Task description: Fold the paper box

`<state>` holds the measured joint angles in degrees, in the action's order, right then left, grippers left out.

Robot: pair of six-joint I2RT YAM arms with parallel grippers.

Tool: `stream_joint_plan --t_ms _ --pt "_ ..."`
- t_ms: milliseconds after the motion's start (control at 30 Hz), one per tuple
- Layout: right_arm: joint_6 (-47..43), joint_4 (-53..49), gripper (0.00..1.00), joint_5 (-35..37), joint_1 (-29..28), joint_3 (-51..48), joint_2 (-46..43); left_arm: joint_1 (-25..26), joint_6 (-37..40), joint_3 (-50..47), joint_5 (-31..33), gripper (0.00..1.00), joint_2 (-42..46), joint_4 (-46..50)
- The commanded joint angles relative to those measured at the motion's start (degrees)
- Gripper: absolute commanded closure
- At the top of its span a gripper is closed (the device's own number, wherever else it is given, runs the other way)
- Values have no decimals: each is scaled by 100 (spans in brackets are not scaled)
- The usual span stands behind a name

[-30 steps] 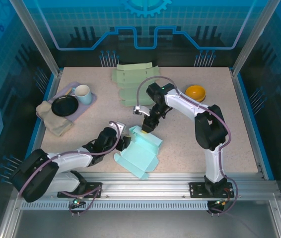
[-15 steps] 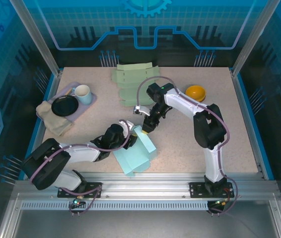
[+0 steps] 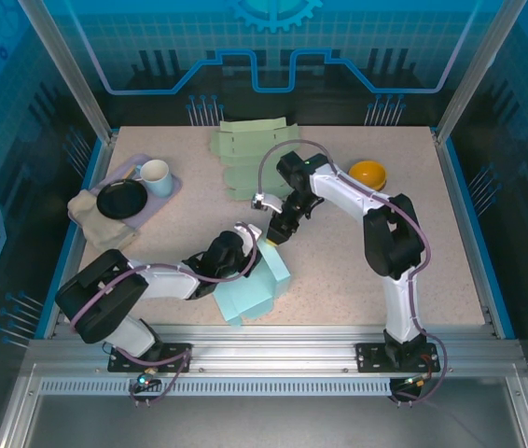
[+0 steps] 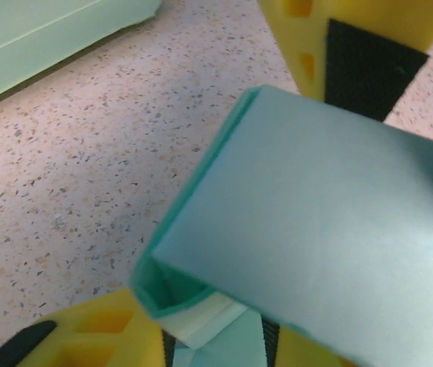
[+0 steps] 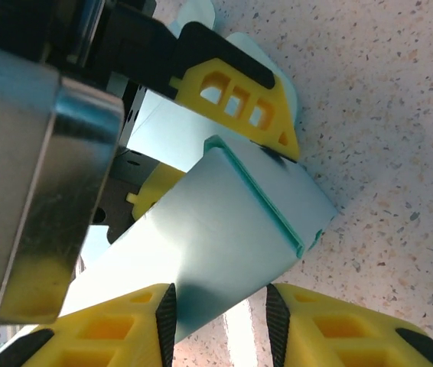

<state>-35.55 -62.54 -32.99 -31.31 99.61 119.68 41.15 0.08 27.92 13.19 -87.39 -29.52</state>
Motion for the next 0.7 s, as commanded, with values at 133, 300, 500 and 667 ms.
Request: stream_joint_plan --t_ms 133,300,500,667 --pt "156 298 63 510 88 278 390 583 -760 215 380 71 173 -424" --pt "112 273 63 539 126 383 390 749 -1098 58 583 75 372 -334" --pt "92 262 63 449 -4 256 387 772 -789 45 1028 75 391 -89" --pt "151 325 63 411 -103 96 396 766 -457 192 1261 77 88 -92"
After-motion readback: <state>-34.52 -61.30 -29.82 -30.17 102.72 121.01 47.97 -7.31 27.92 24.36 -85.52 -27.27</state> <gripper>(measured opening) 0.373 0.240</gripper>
